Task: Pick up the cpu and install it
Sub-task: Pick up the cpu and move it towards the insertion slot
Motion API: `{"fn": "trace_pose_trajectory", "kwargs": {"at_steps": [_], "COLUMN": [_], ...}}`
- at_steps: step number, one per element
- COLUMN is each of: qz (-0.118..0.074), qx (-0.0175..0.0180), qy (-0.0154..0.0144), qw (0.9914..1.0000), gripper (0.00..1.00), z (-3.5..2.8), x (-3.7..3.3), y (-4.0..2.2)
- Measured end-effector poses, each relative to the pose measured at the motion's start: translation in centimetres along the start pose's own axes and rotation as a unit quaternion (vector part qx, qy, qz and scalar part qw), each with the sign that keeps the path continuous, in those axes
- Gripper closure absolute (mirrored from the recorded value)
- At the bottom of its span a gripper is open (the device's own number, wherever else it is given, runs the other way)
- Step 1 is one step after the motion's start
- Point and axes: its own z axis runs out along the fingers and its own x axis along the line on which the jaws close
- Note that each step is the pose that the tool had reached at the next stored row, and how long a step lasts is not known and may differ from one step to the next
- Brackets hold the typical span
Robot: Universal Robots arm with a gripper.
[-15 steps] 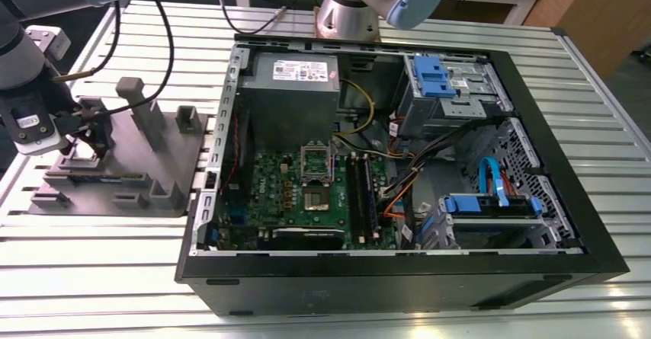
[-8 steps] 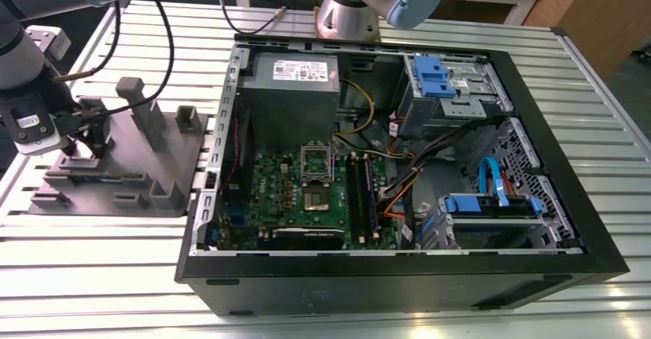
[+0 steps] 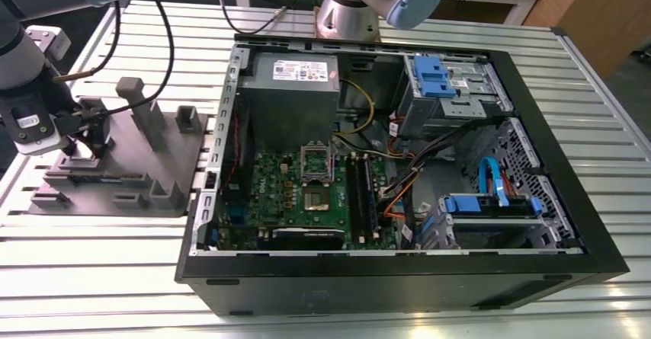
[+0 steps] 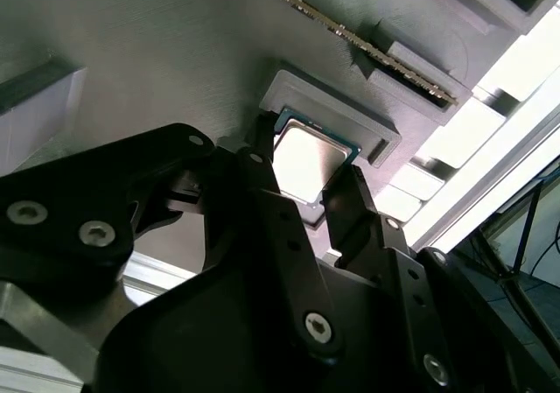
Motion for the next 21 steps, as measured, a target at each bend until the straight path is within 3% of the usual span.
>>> {"fn": "trace_pose_trajectory", "kwargs": {"at_steps": [8,21], "qz": [0.0,0.0], "qx": [0.0,0.0001], "qy": [0.0,0.0008], "qw": [1.0,1.0], "gripper": [0.53,0.53], "z": [-0.34,-2.95], "x": [0.0,0.03], "y": [0.02,0.21]}}
